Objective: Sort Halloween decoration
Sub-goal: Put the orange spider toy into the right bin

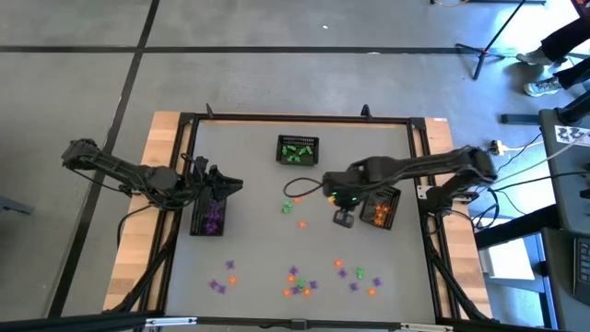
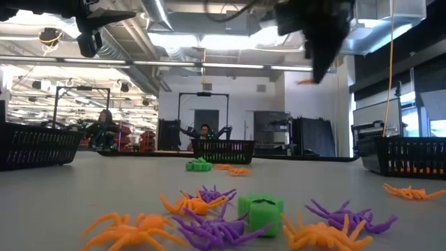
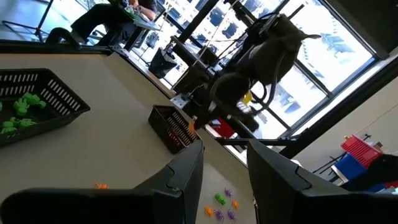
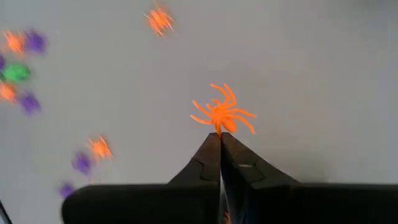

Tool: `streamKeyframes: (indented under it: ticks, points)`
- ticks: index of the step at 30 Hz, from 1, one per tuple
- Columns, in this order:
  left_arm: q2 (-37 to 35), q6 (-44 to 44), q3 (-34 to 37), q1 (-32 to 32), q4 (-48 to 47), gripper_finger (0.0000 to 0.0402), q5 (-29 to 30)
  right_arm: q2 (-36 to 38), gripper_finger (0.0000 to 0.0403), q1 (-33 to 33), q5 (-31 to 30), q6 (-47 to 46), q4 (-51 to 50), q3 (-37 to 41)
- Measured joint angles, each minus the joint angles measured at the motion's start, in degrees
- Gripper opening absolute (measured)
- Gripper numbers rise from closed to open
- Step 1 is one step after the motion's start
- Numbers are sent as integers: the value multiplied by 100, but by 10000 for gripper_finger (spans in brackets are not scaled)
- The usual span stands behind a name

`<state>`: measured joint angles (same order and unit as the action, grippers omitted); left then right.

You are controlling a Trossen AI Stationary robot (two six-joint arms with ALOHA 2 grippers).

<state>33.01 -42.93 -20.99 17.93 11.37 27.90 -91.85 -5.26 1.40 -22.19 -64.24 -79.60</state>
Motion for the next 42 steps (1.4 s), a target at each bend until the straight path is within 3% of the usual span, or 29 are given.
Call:
streamKeyframes:
  ticks: [5, 13, 19, 25, 30, 38, 42]
  points:
    - [-2, 1, 0, -2, 3, 116, 0, 922, 1, 2, -98, -210, -235, 574]
    - [0, -1, 0, 1, 1, 116, 7, 2417, 6, 2, -60, -1257, -50, 2346]
    - [-2, -3, 0, 1, 3, 116, 11, 2971, 43, 2, 114, -1691, -31, 3063]
    - [0, -2, 0, 1, 1, 116, 15, 2999, 138, 2, 11, -1646, 176, 3076]
    - [-2, -8, 0, 0, 1, 116, 116, 2901, 197, 2, 26, -1591, 1553, 3076]
    - [-1, -43, 0, 0, -4, 116, 153, 2186, 204, 4, -47, -1463, 4740, 3039]
    - [0, -71, 0, 1, -5, 116, 151, 1381, 197, 4, -79, -1223, 5114, 2617]
